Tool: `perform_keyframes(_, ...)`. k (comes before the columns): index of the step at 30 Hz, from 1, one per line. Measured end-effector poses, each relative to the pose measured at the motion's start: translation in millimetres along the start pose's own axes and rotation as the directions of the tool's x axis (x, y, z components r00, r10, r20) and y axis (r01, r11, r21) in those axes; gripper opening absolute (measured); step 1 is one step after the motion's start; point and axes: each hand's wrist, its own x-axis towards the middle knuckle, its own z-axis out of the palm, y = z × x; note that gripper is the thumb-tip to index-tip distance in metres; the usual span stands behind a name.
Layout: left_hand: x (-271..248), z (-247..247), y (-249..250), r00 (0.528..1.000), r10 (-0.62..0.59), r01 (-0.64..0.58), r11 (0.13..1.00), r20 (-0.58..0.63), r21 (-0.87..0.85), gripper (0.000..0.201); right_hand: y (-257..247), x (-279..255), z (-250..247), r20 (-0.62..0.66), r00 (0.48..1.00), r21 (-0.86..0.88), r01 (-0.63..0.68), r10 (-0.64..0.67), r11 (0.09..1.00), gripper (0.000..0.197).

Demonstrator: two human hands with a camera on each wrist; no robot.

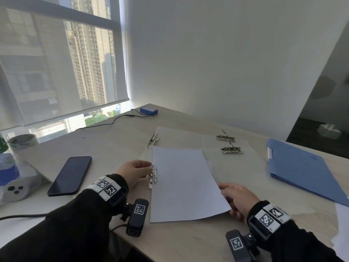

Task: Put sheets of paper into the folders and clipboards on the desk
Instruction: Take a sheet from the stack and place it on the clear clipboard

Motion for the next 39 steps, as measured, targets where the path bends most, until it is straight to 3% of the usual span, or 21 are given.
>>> perform_keyframes(4,10,-1,-2,0.996,-0.061,0.048,0.984,0.068,0.171,0.050,0,-1,-1,0.000,1.000,0.013,0.010,-0.010,1.000,0.025)
perform_keyframes(7,10,-2,0,0.989,-0.050,-0.009,0.920,0.140,0.392,0.042,0,-1,-2,-0.006,1.000,0.012,0.009,-0.009,1.000,0.025)
perform_keyframes(11,2,5,9,0.991,-0.022,-0.065,0.783,0.132,0.618,0.043,1,1,-2,-0.010,1.000,0.015,0.005,-0.005,1.000,0.023)
perform_keyframes(15,0,8,11,0.995,-0.057,-0.012,0.741,0.081,0.672,0.051,4,5,0,-0.025,1.000,0.032,-0.004,0.005,0.999,0.027)
perform_keyframes(19,-2,2,14,0.989,-0.107,0.033,0.824,0.099,0.566,0.059,2,-2,3,-0.036,0.999,0.030,-0.013,0.014,0.999,0.027)
perform_keyframes(21,-7,-2,13,0.995,-0.092,0.068,0.888,0.031,0.454,0.061,1,-9,7,-0.031,0.999,0.041,-0.014,0.015,0.999,0.026)
perform_keyframes(25,-33,6,16,0.986,0.097,-0.068,0.977,-0.136,0.203,0.026,-3,-25,24,0.059,0.997,0.108,-0.049,0.043,0.993,0.028)
perform_keyframes(28,-62,27,32,0.990,0.139,-0.139,0.990,-0.035,-0.005,0.014,-10,-39,40,0.145,0.987,0.162,-0.092,0.069,0.983,0.026)
perform_keyframes(32,-90,61,52,0.977,0.181,-0.173,0.982,0.116,-0.077,0.017,-14,-60,41,0.188,0.982,0.086,-0.052,0.035,0.995,0.026)
perform_keyframes(39,-123,144,72,0.926,0.146,-0.112,0.987,0.348,-0.117,0.016,10,-97,-48,-0.085,0.996,0.149,0.042,-0.029,0.988,0.023)
